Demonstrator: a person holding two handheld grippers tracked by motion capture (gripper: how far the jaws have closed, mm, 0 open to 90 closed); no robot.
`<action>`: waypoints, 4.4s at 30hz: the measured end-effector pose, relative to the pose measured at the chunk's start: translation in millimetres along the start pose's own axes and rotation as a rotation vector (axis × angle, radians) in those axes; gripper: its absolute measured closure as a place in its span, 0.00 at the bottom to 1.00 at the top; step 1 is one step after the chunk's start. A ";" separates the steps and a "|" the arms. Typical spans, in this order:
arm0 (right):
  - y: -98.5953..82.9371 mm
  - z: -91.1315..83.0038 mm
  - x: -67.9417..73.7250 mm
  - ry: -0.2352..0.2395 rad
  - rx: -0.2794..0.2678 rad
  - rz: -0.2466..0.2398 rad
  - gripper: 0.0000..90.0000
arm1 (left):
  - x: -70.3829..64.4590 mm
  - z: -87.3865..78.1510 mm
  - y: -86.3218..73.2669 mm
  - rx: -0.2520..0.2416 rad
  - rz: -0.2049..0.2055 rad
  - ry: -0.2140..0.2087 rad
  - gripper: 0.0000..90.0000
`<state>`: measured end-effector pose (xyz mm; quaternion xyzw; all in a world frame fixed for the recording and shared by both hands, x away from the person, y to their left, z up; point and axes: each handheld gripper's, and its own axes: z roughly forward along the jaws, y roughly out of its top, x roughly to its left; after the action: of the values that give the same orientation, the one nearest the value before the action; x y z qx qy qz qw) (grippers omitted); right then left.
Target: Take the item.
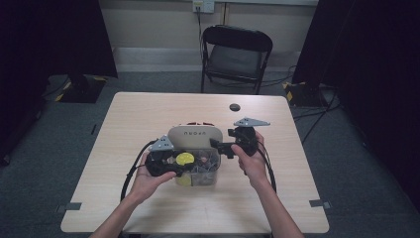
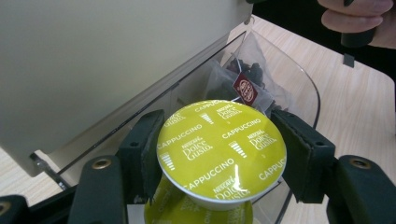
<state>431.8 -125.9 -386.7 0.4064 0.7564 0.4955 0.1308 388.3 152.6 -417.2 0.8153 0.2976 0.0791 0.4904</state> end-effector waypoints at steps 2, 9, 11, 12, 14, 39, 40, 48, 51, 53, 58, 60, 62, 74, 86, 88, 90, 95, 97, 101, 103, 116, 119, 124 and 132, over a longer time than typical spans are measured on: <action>0.0 0.0 0.0 0.000 0.000 -0.001 0.16 | 0.2 -0.5 0.2 -0.006 -0.003 -0.009 0.42; 0.1 0.2 -0.2 0.001 0.000 0.000 0.15 | -4.0 -8.8 3.9 -0.031 -0.003 -0.032 0.42; 0.0 0.2 -0.3 0.001 0.000 0.000 0.15 | -3.9 -12.1 4.6 -0.032 0.000 -0.033 0.42; 0.0 0.2 -0.2 0.001 0.000 0.001 0.15 | -3.5 -13.7 4.9 -0.035 0.003 -0.032 0.42; -0.1 0.3 -0.2 0.001 0.000 0.000 0.15 | -3.4 -16.2 5.2 -0.037 0.004 -0.033 0.42; -0.1 1.0 -1.0 0.006 -0.001 0.005 0.15 | 11.3 -51.8 -0.7 -0.073 -0.031 -0.012 0.42; -0.1 1.0 -1.0 0.006 -0.001 0.005 0.15 | 12.5 -53.3 -1.3 -0.074 -0.034 -0.009 0.42; -0.4 2.3 -0.1 0.007 0.004 0.004 0.15 | 24.5 -64.5 -4.1 -0.076 -0.036 0.017 0.42; -0.3 2.3 0.0 0.007 0.004 0.003 0.15 | 31.7 -69.7 -6.2 -0.072 -0.043 0.037 0.42; -0.3 2.3 0.0 0.007 0.004 0.003 0.15 | 35.5 -72.5 -6.8 -0.075 -0.048 0.047 0.42; -0.3 2.3 -0.1 0.008 0.004 0.003 0.15 | 46.6 -79.5 -8.5 -0.082 -0.069 0.076 0.42; -0.3 2.3 -0.1 0.008 0.005 0.003 0.15 | 51.3 -81.4 -9.9 -0.076 -0.071 0.089 0.42; -0.2 2.2 -0.1 0.007 0.005 0.003 0.15 | 55.5 -83.3 -11.6 -0.075 -0.081 0.104 0.42; -0.3 2.4 -0.7 0.010 0.005 0.004 0.14 | 78.0 -89.2 -20.1 -0.047 -0.114 0.156 0.42; -0.3 2.6 -0.9 0.010 0.006 0.005 0.14 | 106.1 -80.9 -38.8 0.017 -0.162 0.232 0.42; -0.3 2.6 -1.0 0.010 0.006 0.005 0.14 | 110.4 -79.5 -42.7 0.034 -0.165 0.238 0.42; -0.3 2.6 -1.0 0.010 0.007 0.006 0.14 | 115.7 -77.5 -46.7 0.048 -0.174 0.250 0.42; -0.4 2.7 -1.2 0.011 0.007 0.007 0.14 | 125.7 -72.1 -54.7 0.070 -0.203 0.264 0.42; -0.7 3.0 -1.2 0.012 0.009 0.007 0.14 | 125.9 -68.8 -57.4 0.078 -0.211 0.263 0.42; -0.8 3.0 -1.4 0.014 0.012 0.007 0.14 | 129.5 -61.5 -65.6 0.106 -0.221 0.261 0.42; -0.7 2.8 -1.0 0.010 0.012 0.006 0.14 | 132.8 -59.8 -70.4 0.112 -0.230 0.271 0.42; -1.1 2.7 -1.4 0.012 0.013 0.006 0.14 | 136.6 -44.4 -77.8 0.179 -0.226 0.279 0.42; -1.4 2.9 -2.3 0.016 0.013 0.010 0.14 | 136.8 -43.3 -77.7 0.176 -0.228 0.273 0.42; -1.4 2.7 -1.8 0.013 0.012 0.008 0.14 | 137.2 -42.9 -78.2 0.174 -0.230 0.258 0.42; -1.3 2.7 -1.7 0.012 0.012 0.008 0.14 | 133.6 -43.9 -75.2 0.150 -0.232 0.263 0.27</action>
<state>433.8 -125.7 -389.5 0.4073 0.7585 0.4940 0.1216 447.4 286.5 -480.4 0.7925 0.4561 0.1054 0.3909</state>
